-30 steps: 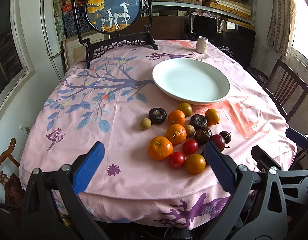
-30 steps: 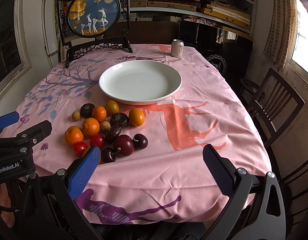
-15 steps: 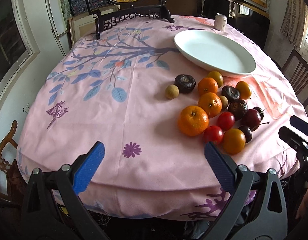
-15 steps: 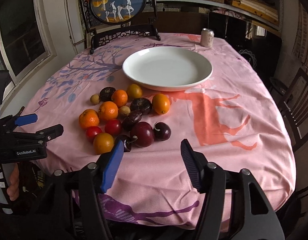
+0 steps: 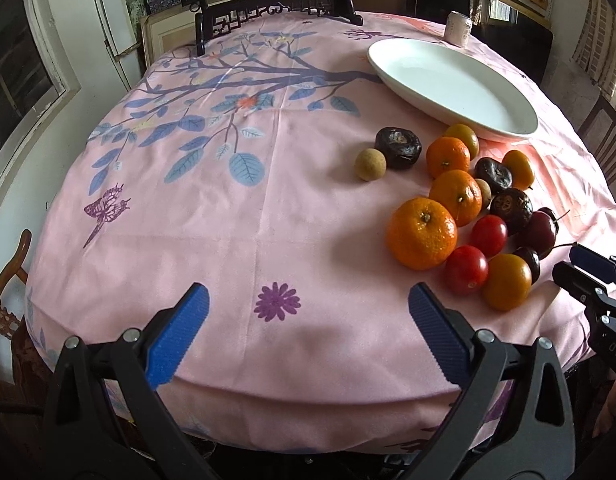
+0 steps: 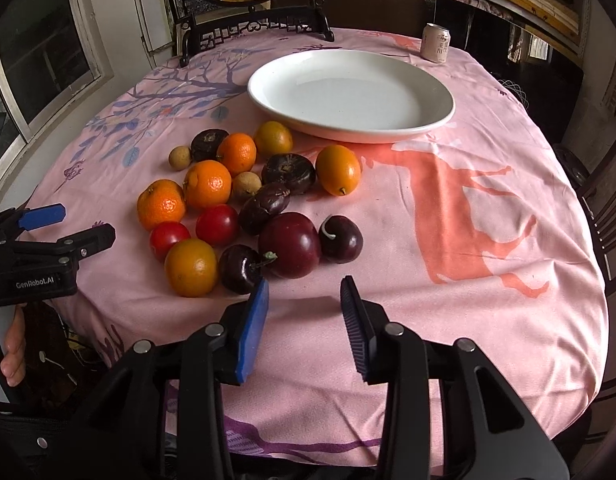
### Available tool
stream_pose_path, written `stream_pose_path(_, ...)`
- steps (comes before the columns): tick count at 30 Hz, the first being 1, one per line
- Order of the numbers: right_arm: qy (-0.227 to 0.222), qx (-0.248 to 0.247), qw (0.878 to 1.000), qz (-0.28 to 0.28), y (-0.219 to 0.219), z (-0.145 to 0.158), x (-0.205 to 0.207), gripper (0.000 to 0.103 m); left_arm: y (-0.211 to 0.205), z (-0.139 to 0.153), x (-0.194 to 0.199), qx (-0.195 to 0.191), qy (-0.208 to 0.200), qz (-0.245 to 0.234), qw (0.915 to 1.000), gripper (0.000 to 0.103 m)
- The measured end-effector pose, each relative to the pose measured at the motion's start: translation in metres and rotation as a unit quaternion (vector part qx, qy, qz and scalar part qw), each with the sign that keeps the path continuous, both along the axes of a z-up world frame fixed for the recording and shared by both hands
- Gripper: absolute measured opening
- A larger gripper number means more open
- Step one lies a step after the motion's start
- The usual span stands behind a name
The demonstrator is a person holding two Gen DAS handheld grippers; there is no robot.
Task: Organize fruits
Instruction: 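Grasp the tangerine with the left tool while the right tool grasps a dark red plum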
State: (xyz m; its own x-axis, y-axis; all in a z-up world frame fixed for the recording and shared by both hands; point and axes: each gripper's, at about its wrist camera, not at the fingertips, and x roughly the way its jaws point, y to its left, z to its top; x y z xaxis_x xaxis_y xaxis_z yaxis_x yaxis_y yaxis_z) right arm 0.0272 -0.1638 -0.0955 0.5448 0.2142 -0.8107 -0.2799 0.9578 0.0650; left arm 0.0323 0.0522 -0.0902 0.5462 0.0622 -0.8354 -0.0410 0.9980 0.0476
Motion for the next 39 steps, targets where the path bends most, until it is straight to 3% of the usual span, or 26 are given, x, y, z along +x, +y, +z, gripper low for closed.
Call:
stream_pose_path(7, 0.022, 0.01, 0.999, 0.022, 0.01, -0.017, 0.035, 0.04, -0.005, -0.007, 0.009, -0.002, 0.01, -0.009, 0.9999, 0.101)
stream_pose_path(12, 0.013, 0.0, 1.0, 0.025, 0.017, -0.018, 0.056, 0.036, -0.006, -0.007, 0.015, 0.0, 0.012, -0.009, 0.9999, 0.101)
stream_pose_path(20, -0.008, 0.009, 1.0, 0.012, -0.002, 0.005, 0.022, 0.036, -0.011, -0.009, 0.032, -0.021, 0.019, -0.016, 0.9994, 0.101)
stream_pose_path(27, -0.001, 0.007, 1.0, 0.001, -0.015, -0.003, 0.008, 0.036, -0.03, -0.003, 0.041, -0.051, 0.02, -0.042, 0.9976, 0.1)
stream_pose_path(29, -0.009, 0.011, 1.0, 0.003, -0.016, 0.0, 0.006, 0.036, -0.033, -0.008, 0.048, -0.049, 0.023, -0.04, 0.9977, 0.085)
stream_pose_path(31, -0.014, 0.013, 1.0, 0.004, -0.016, 0.003, 0.004, 0.036, -0.035, -0.017, 0.056, -0.075, 0.04, -0.045, 0.9953, 0.063)
stream_pose_path(32, -0.015, 0.014, 1.0, 0.004, -0.017, 0.004, 0.003, 0.036, -0.035, -0.017, 0.057, -0.073, 0.035, -0.041, 0.9959, 0.061)
stream_pose_path(34, -0.014, 0.017, 1.0, 0.003, -0.018, 0.004, 0.003, 0.036, -0.042, -0.016, 0.055, -0.07, 0.03, -0.054, 0.9957, 0.045)
stream_pose_path(39, -0.02, 0.031, 0.999, 0.005, -0.02, 0.007, 0.003, 0.036, -0.042, -0.008, 0.046, -0.072, 0.018, -0.054, 0.9958, 0.044)
